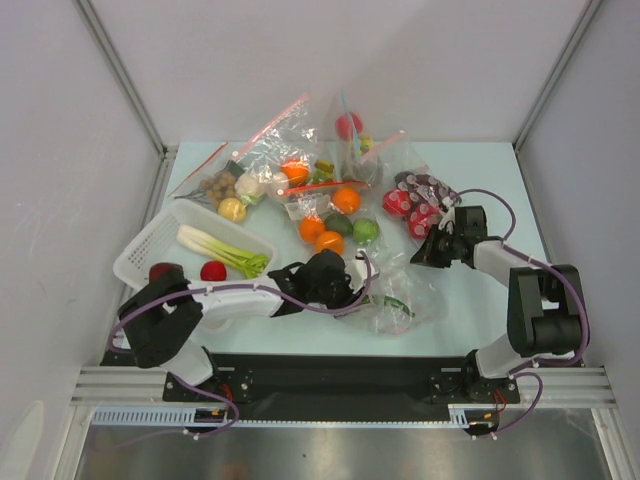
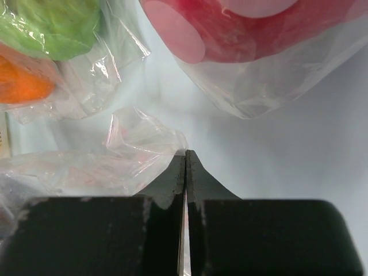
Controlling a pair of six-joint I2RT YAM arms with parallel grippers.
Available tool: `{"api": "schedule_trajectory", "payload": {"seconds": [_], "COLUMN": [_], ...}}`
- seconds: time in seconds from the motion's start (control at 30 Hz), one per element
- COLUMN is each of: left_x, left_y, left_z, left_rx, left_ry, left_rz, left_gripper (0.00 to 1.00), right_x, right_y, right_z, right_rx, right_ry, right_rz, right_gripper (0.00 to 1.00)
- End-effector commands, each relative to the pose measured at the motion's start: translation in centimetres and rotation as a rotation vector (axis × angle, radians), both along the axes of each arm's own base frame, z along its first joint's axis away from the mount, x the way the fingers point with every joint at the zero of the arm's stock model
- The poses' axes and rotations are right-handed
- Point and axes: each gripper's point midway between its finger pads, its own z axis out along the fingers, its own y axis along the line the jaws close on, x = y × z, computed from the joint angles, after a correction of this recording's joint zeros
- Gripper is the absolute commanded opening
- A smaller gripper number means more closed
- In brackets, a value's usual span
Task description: Open the zip-top bag and remove the fake food
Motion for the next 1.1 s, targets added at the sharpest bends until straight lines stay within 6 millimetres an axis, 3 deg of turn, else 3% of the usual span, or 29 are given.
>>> {"api": "schedule_trajectory", "payload": {"seconds": [0.0,0.3,0.53,0.8,1.07], "left_x": [1.4,2.6,3.9,4.7,4.5], "left_y": [0.9,4.2,6.4,6.0,7.2], "left_z": [2.3,4.3,7.2,9.7,9.5], "left_rx": [-0.021,0.049,0.064,0.022,0.081], "left_ry": [-0.034,-0.099,-0.188,-0.251,-0.237], "left_rz": [0.091,0.205,0.302,0.303,0.322], "left_gripper": [0.14,0.15,0.16,0.18,0.19], "right_x": [1.4,1.4,1.6,2.4,3.5], "right_y": [-0.7,-0.9,-1.1,-1.7,-2.8], "right_z": [2.0,2.1,2.2,2.9,3.7], "right_rx": [-0.024,-0.026,-0.03,-0.048,-0.059], "right_ry": [-0.075,-0.081,-0.086,-0.107,-0.13], "right_rz": [-0.013,-0.014,-0.027,-0.05,-0.086], "right_gripper": [0.0,0.0,0.0,0.0,0.0]}}
